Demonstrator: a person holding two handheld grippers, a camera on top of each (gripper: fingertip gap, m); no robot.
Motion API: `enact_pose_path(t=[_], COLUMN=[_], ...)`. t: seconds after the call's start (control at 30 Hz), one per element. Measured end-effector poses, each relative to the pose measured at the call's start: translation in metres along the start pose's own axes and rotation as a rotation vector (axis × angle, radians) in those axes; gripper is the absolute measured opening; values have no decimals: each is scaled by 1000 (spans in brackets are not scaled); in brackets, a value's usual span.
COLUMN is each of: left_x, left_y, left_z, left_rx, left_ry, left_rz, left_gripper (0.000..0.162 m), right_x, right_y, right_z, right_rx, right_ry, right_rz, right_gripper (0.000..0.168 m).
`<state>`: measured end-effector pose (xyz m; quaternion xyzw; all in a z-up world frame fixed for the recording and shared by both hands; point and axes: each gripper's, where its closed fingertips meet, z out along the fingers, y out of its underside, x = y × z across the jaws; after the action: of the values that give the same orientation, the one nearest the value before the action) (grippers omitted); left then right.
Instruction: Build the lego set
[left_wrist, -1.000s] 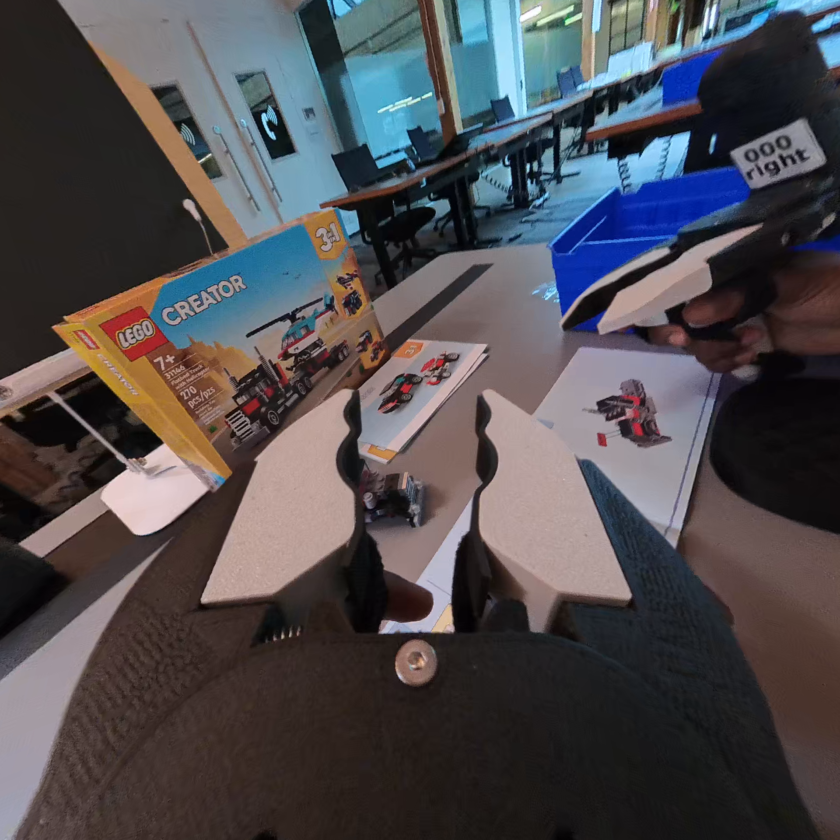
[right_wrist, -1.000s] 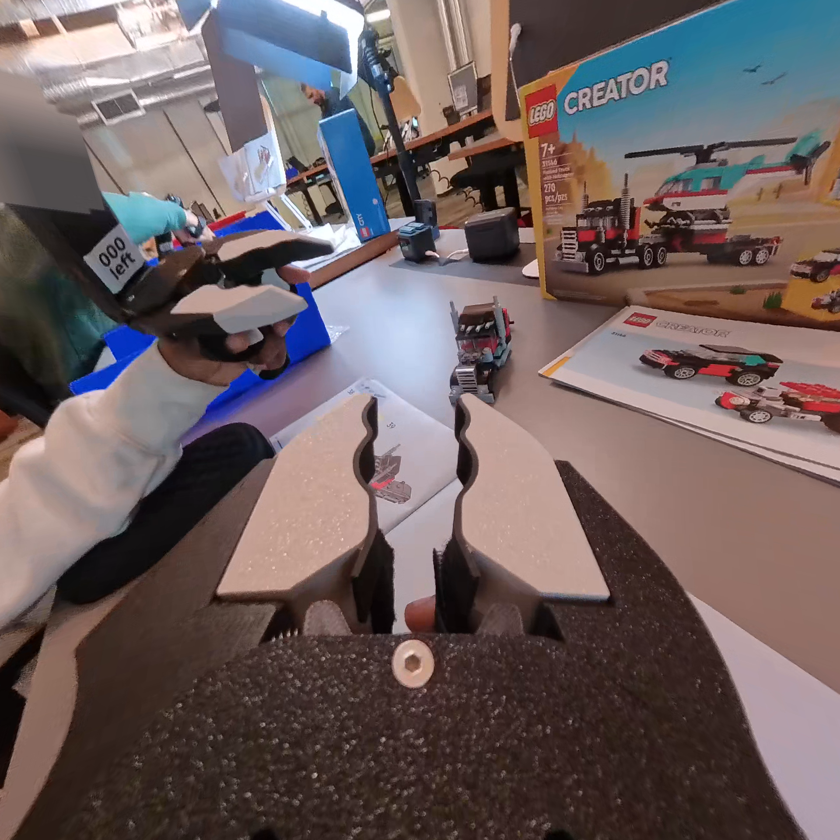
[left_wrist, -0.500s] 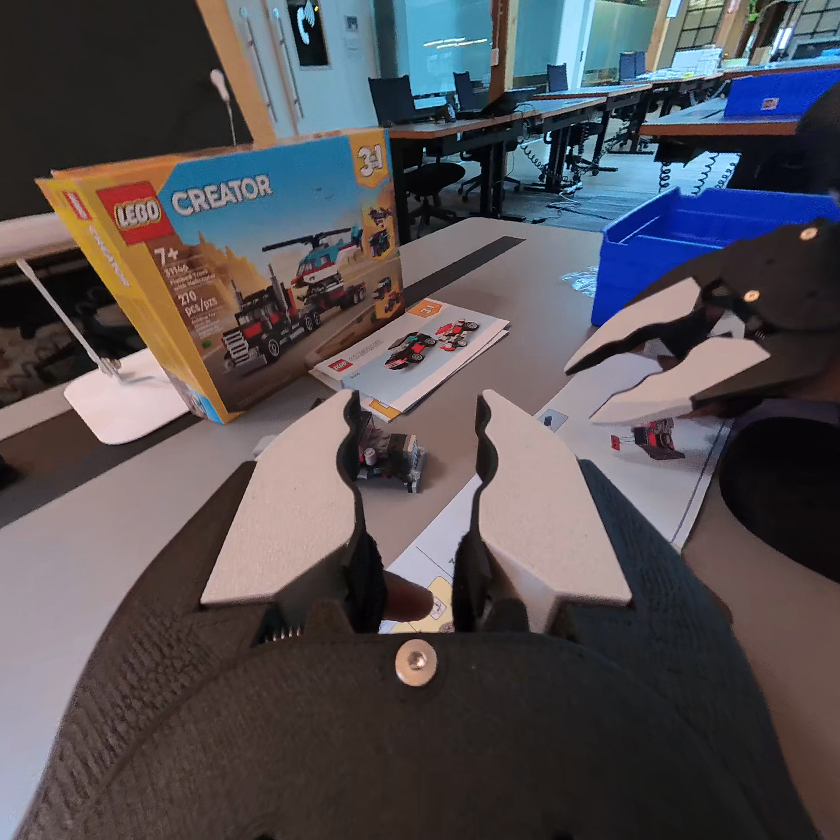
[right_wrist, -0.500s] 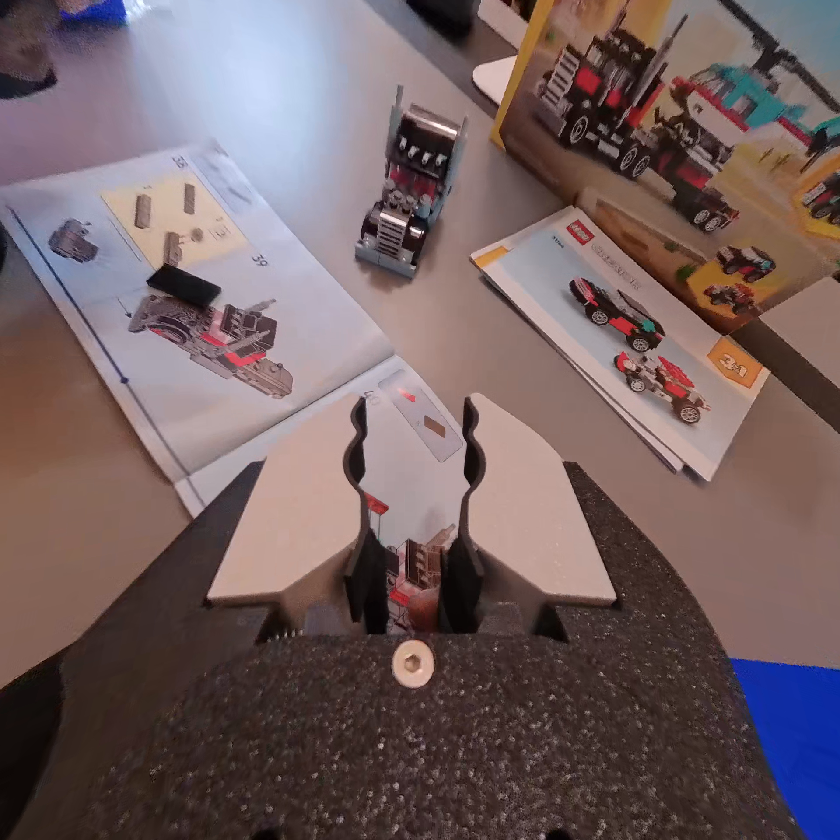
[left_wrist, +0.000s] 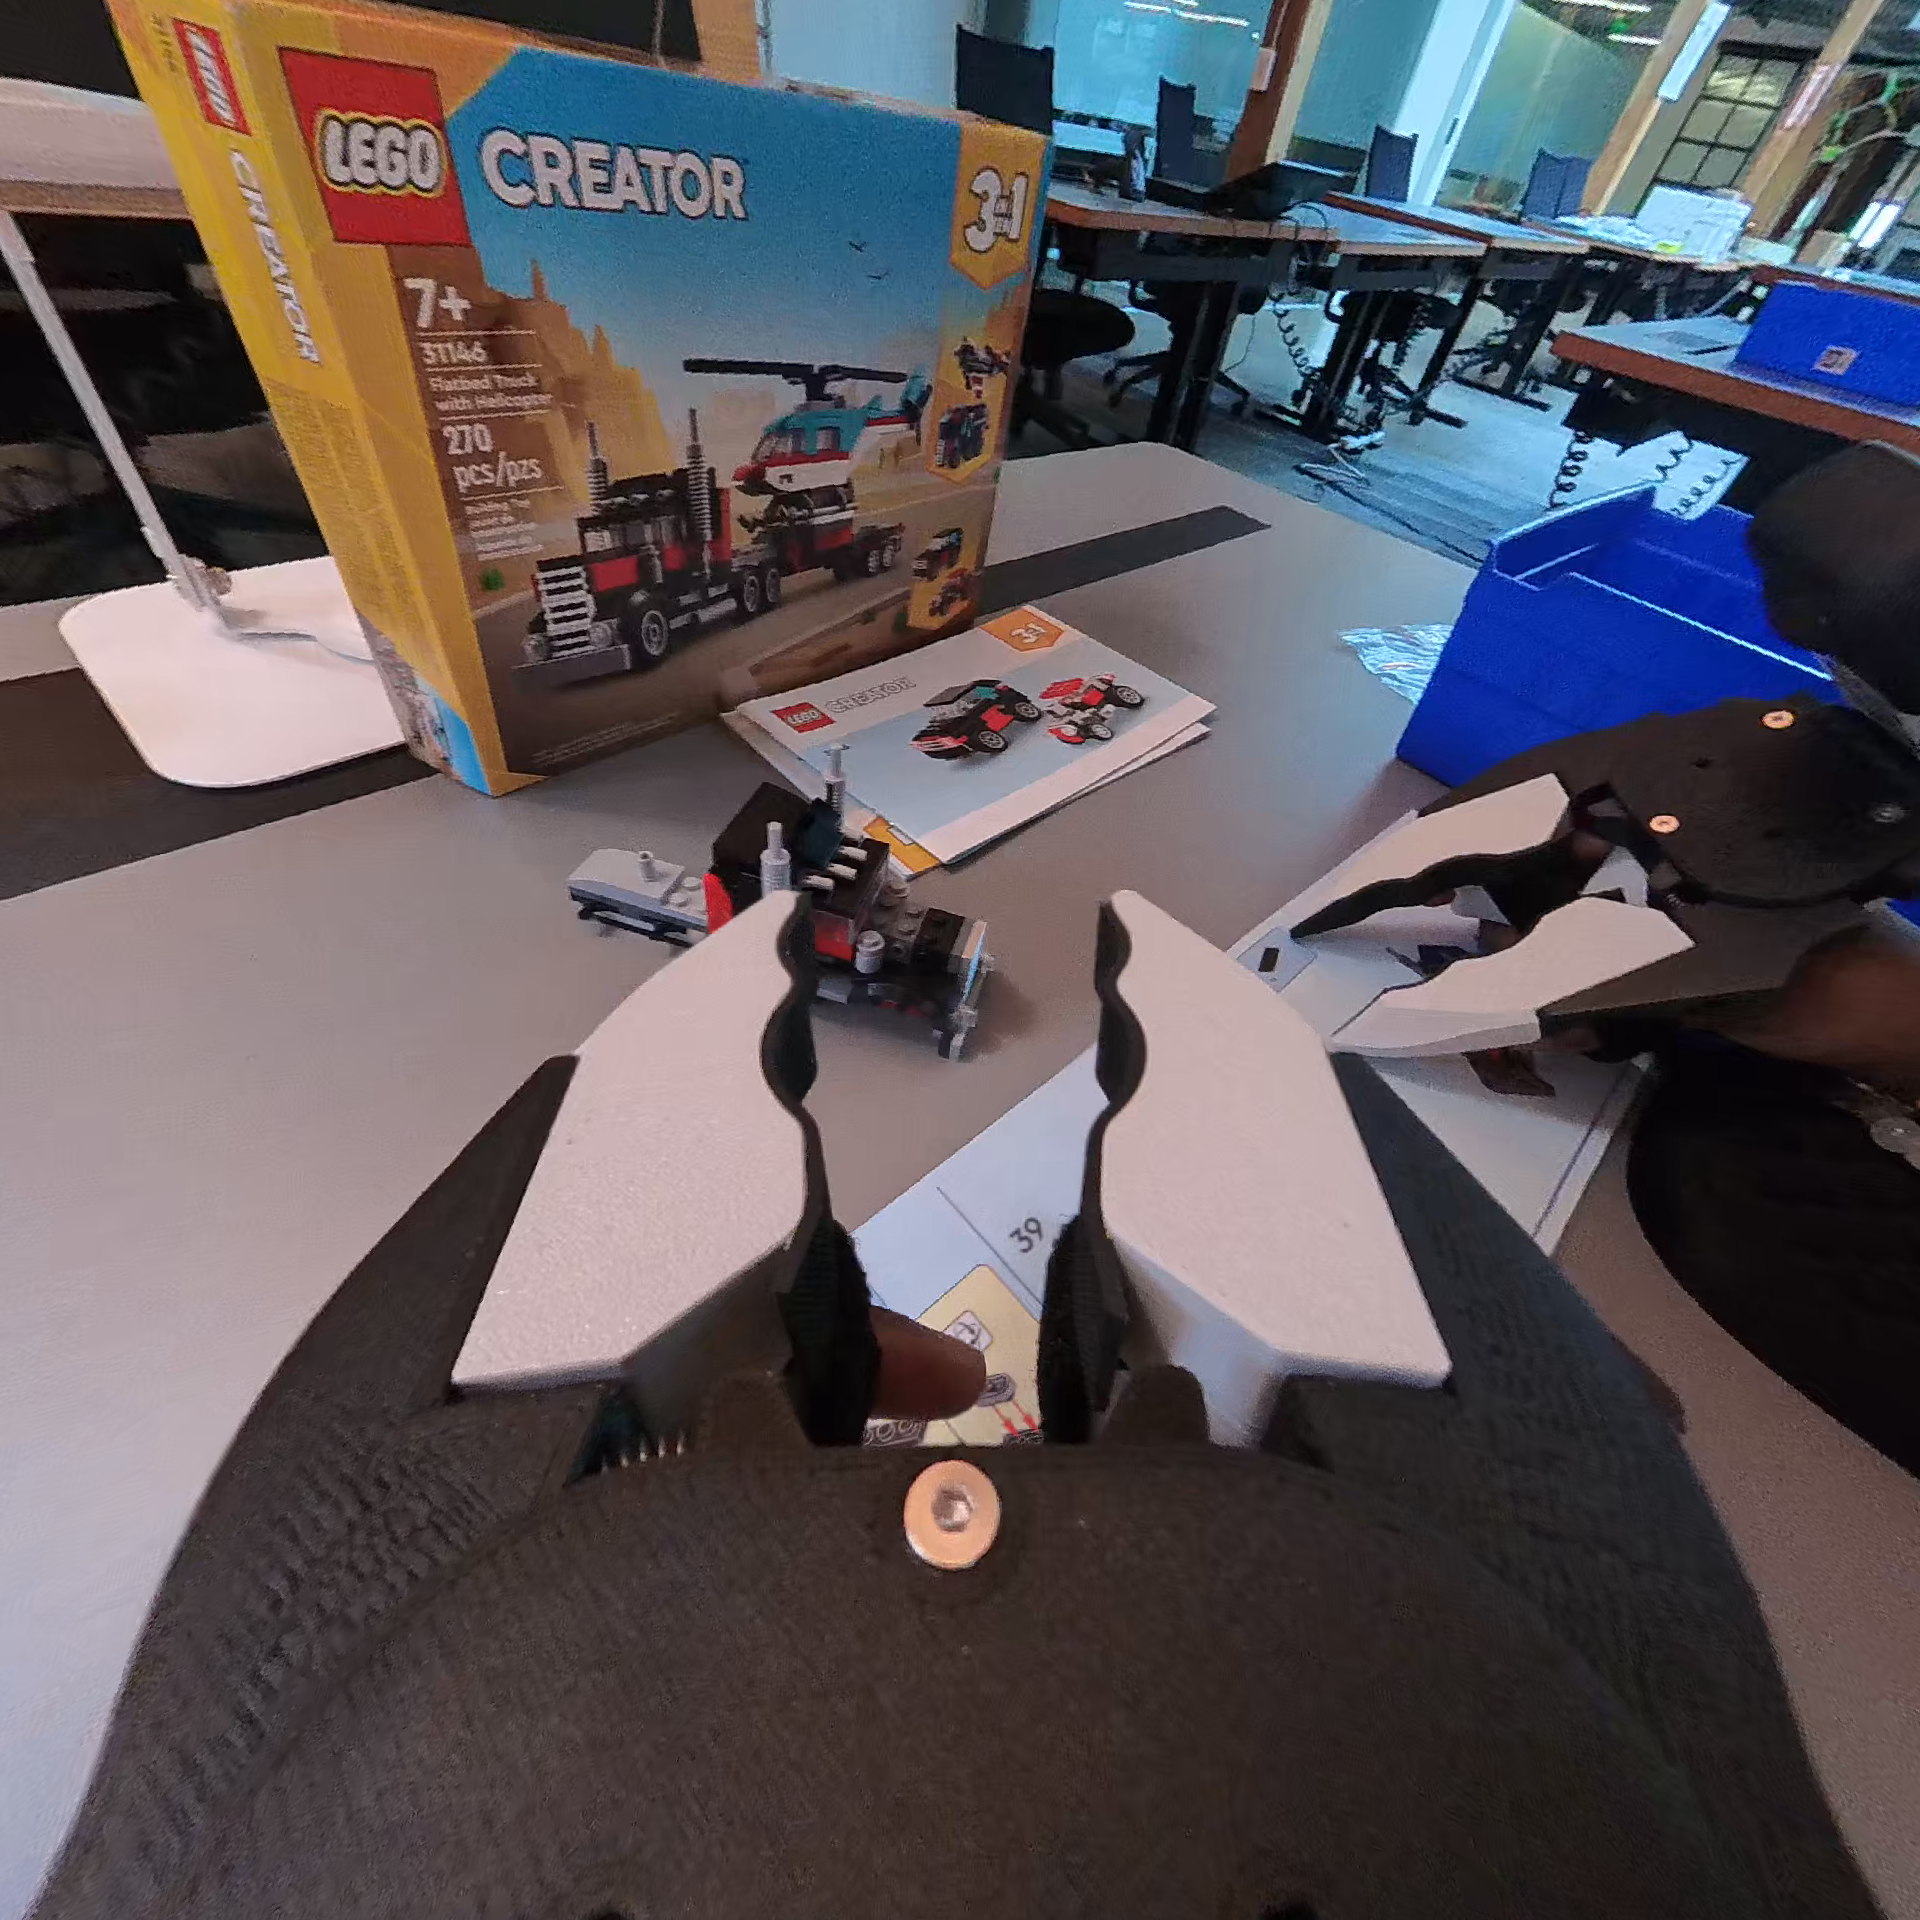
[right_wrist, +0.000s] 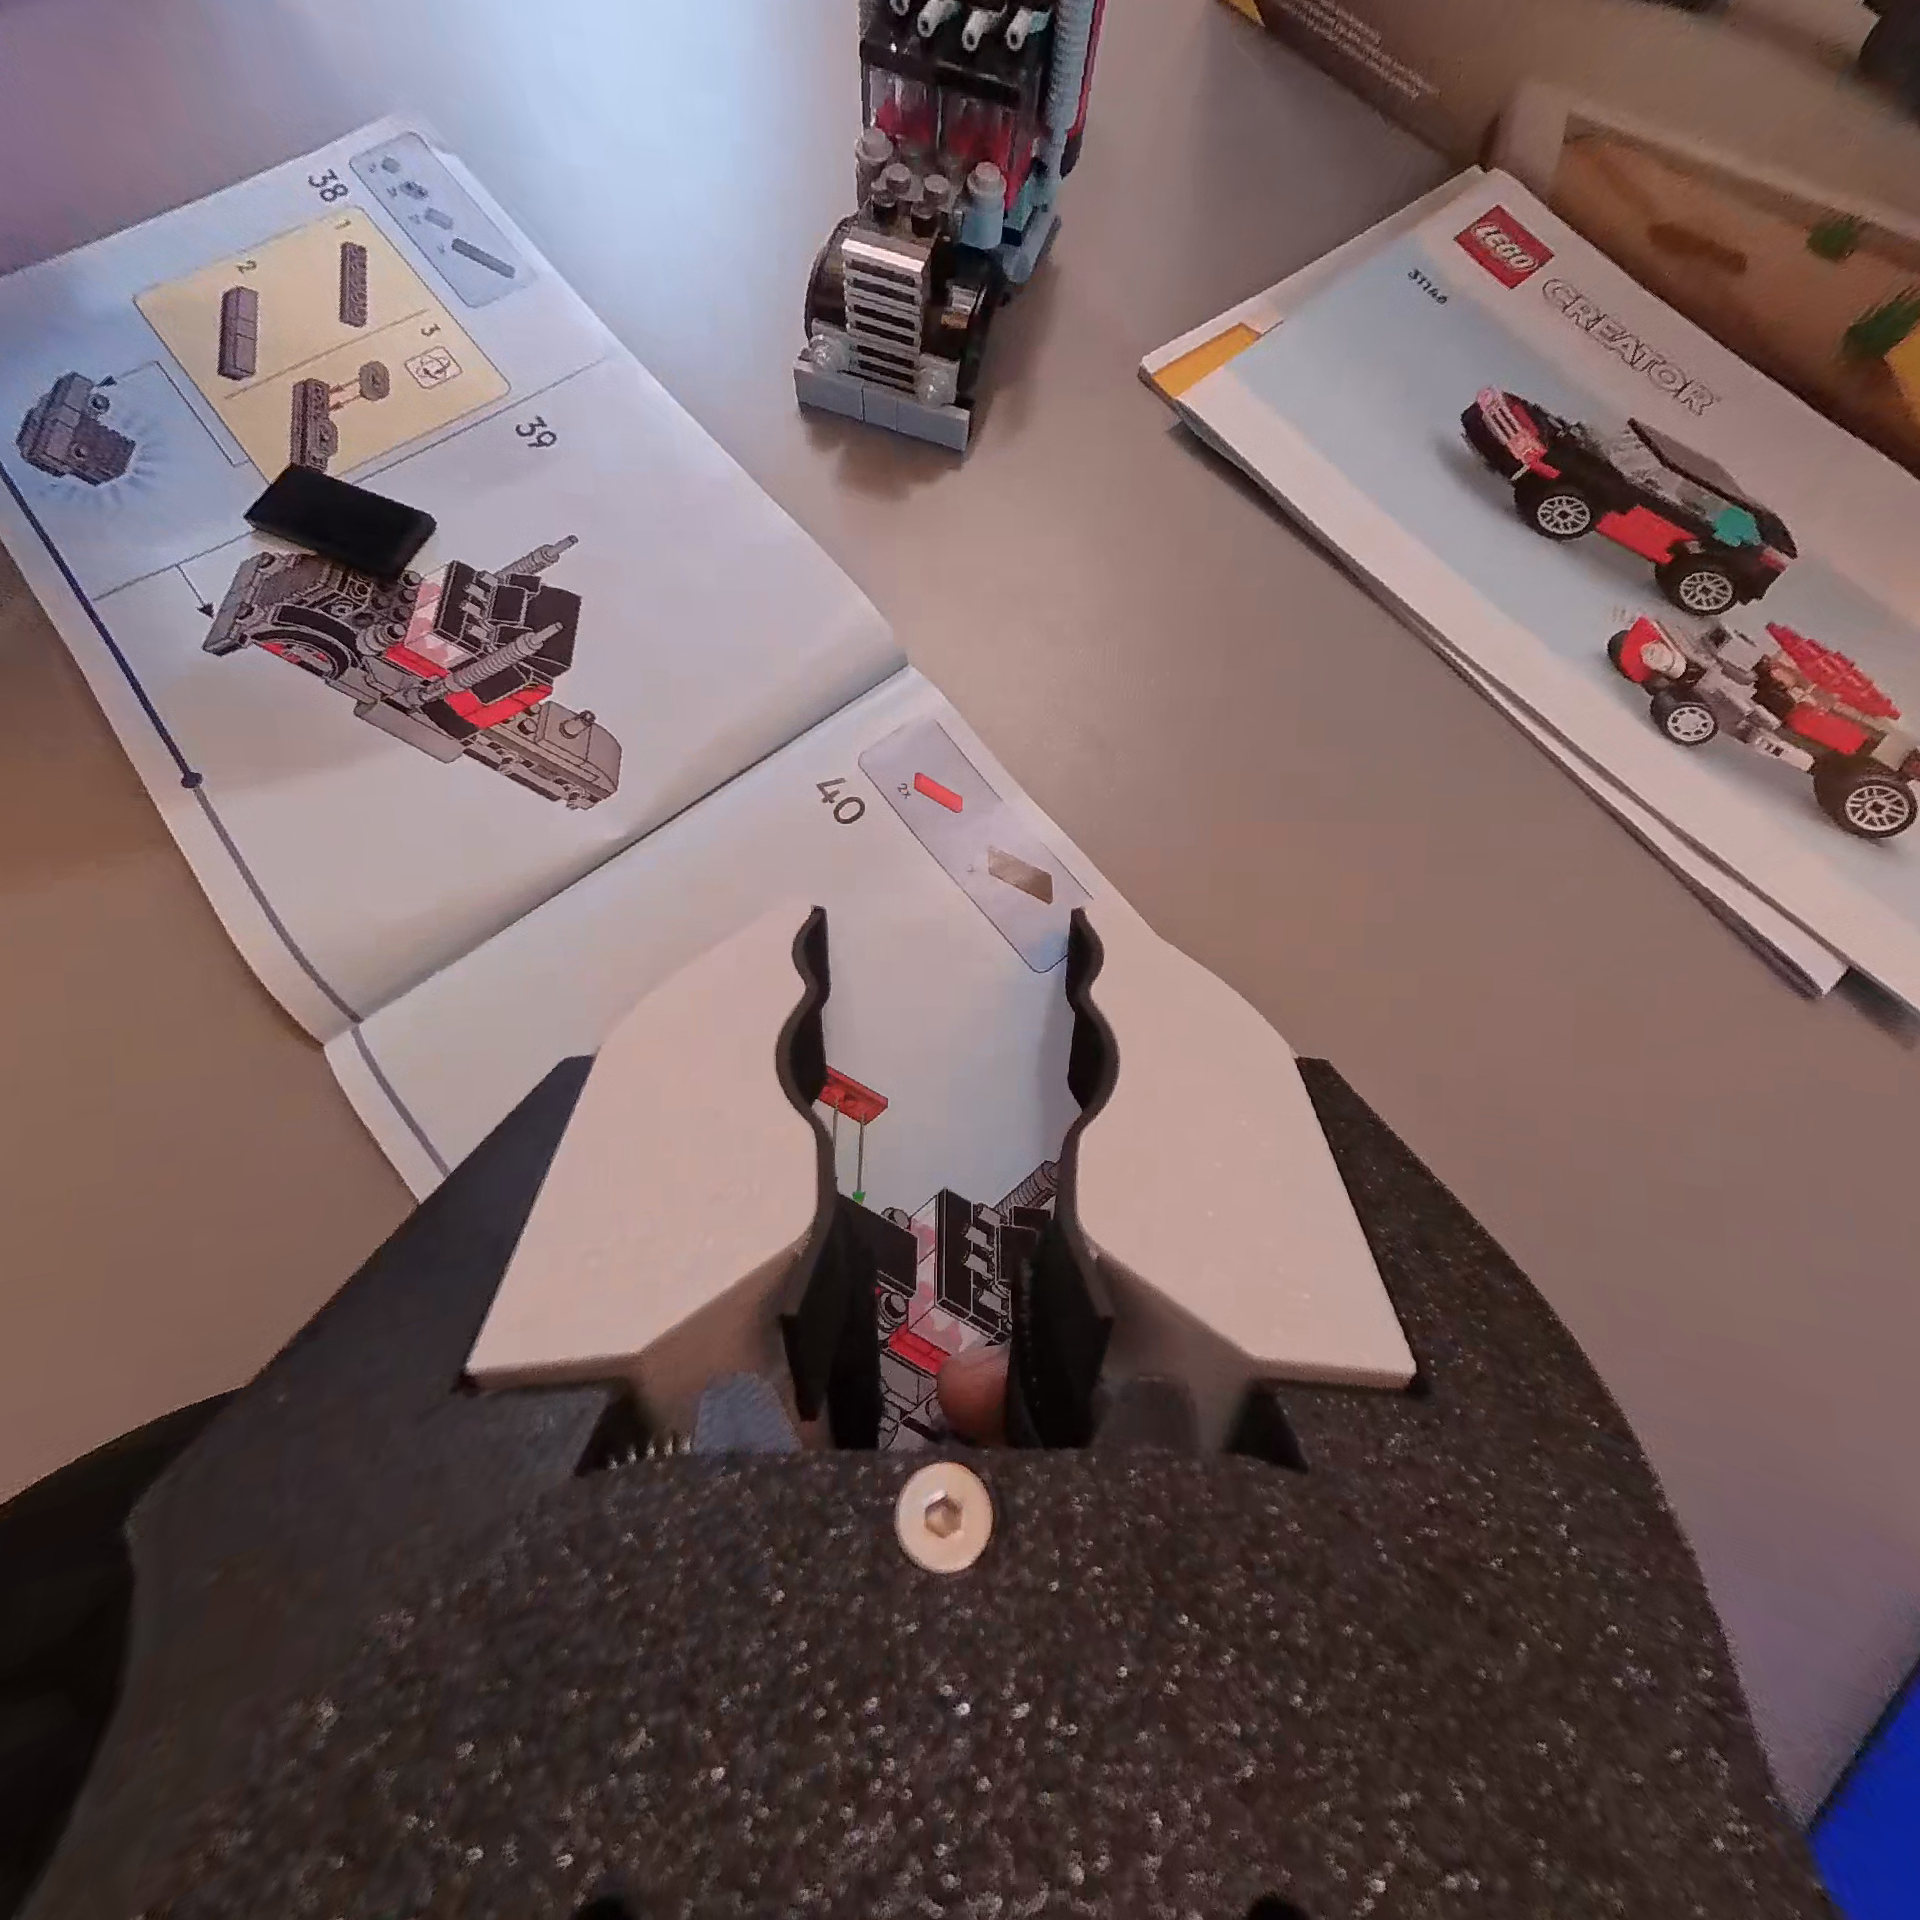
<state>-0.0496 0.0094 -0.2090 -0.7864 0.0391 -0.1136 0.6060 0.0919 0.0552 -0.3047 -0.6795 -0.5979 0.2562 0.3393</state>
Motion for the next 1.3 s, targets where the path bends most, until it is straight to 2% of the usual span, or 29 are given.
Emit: enact_pose_path(t=[0.13, 0.27, 0.43, 0.6, 0.7, 0.8, 0.93, 1.03, 1.17, 1.3], left_x=[16, 45, 87, 129, 145, 156, 172, 189, 217, 244], left_y=[-2, -34, -64, -62, -36, 4, 69, 112, 160, 192], left_z=[-1, -29, -116, -235, -311, -391, -495, -564, -638, -698], left_rx=[-30, 69, 205, 262, 225, 171, 110, 85, 120, 284], left_ry=[88, 154, 114, -22, -183, -400, -697, -897, -1123, -1316], left_rz=[-20, -35, 45, 98, 113, 90, -9, -80, -193, -328], left_gripper=[52, 53, 53, 53, 53, 53, 53, 53, 55, 63], right_x=[0, 0, -1, -1, 0, 1, -8, -34, -109, -246], right_y=[0, 0, 1, 1, 0, -6, -39, -71, -113, -141], right_z=[0, -1, -2, -4, -3, -5, -21, -42, -72, -107], right_rx=[2, 4, 7, 11, 14, 36, 170, 261, 282, 312], right_ry=[6, 21, 29, 50, 52, 65, 90, 37, -193, -532], right_rz=[-16, -30, -43, -55, -57, -81, -188, -214, -227, -300], right_gripper=[44, 44, 43, 44, 45, 46, 47, 45, 46, 47])
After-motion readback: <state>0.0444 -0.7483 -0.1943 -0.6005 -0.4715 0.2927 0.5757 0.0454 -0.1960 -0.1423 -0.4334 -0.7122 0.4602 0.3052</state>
